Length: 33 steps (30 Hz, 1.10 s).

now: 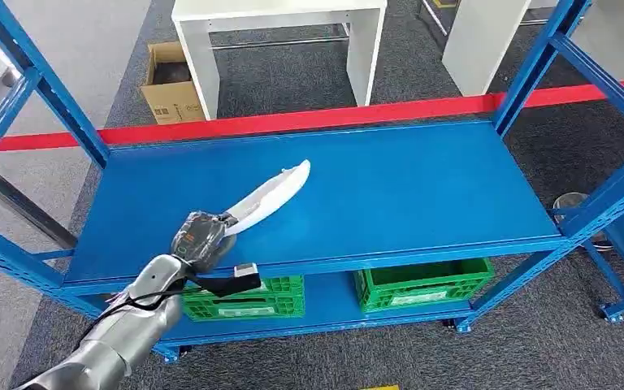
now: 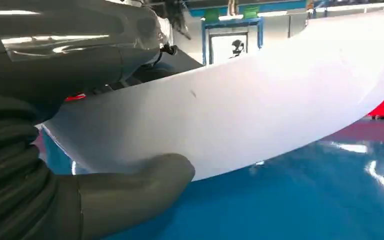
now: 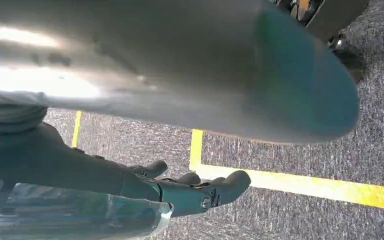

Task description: Take the parts from the cabinet and place them on the table.

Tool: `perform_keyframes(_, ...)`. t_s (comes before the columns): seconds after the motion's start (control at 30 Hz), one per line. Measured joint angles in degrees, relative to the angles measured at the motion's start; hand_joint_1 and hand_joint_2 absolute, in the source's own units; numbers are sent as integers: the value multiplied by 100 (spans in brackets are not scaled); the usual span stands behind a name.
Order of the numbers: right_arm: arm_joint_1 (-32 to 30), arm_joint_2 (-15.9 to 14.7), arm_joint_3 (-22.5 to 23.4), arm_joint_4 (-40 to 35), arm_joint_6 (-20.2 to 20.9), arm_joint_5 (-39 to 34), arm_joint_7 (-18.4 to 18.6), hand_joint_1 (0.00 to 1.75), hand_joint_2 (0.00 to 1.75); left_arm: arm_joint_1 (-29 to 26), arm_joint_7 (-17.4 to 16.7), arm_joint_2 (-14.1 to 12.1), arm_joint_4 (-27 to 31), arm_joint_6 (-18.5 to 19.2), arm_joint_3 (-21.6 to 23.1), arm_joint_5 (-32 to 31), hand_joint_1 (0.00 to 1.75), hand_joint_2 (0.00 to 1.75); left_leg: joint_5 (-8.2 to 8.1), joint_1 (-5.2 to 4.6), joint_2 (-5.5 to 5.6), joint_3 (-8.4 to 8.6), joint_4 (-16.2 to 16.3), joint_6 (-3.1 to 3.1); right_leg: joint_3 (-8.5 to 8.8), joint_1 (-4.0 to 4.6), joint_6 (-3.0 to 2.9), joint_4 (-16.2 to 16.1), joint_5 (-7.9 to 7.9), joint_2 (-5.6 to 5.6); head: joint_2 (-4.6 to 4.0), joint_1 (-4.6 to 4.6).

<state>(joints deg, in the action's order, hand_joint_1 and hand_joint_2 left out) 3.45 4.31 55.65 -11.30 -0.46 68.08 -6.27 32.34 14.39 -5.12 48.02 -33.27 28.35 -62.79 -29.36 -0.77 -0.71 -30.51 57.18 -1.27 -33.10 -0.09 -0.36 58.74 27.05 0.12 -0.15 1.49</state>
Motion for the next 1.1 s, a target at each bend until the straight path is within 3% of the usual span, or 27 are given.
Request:
perform_keyframes(0.37,1,-17,7,0,-7,9,-94,0,0,-515,347,-155,1154,-210,-356,389,175,175,0,0,1,-1,0,0,-2,0,0,-1,0,0,0,0)
perform_keyframes(0.43,1,-22,11,0,-7,9,-101,0,0,-599,625,-146,1303,-229,-385,794,175,175,0,0,0,-1,0,0,-2,0,0,0,0,0,0,0)
perform_keyframes(0.5,-1,-31,13,0,-7,0,-100,0,0,-728,1223,-129,1543,-96,-433,1770,175,175,0,0,-1,-1,0,0,-2,0,0,-1,0,0,0,0)
perform_keyframes(0.6,-1,-37,48,0,-7,-18,-96,0,0,-1027,2237,-103,2152,752,-498,3966,175,175,-1,0,-2,-2,0,1,-6,0,0,-1,0,1,0,4)
perform_keyframes(0.67,-1,-42,85,0,-9,-22,-46,0,0,-1225,2513,-103,2844,1718,-481,5483,175,175,-2,0,0,-8,0,1,-9,0,0,-1,1,0,0,2)
perform_keyframes(0.7,3,-42,96,0,-15,-26,-28,0,0,-1279,2541,-98,3130,2033,-474,5855,175,175,-2,0,0,-10,0,1,-10,0,1,-1,1,-1,0,0)
perform_keyframes(0.87,12,-42,118,0,-46,-53,-15,0,0,-1513,2572,-74,4186,2934,-454,6413,175,175,-4,0,-2,-7,0,1,-9,0,1,-2,2,1,0,2)
perform_keyframes(1.1,21,-35,151,0,-87,-39,87,0,0,-1758,2572,37,5391,3940,-371,6412,175,175,-4,0,1,-7,0,1,-8,0,1,-2,2,0,0,0)
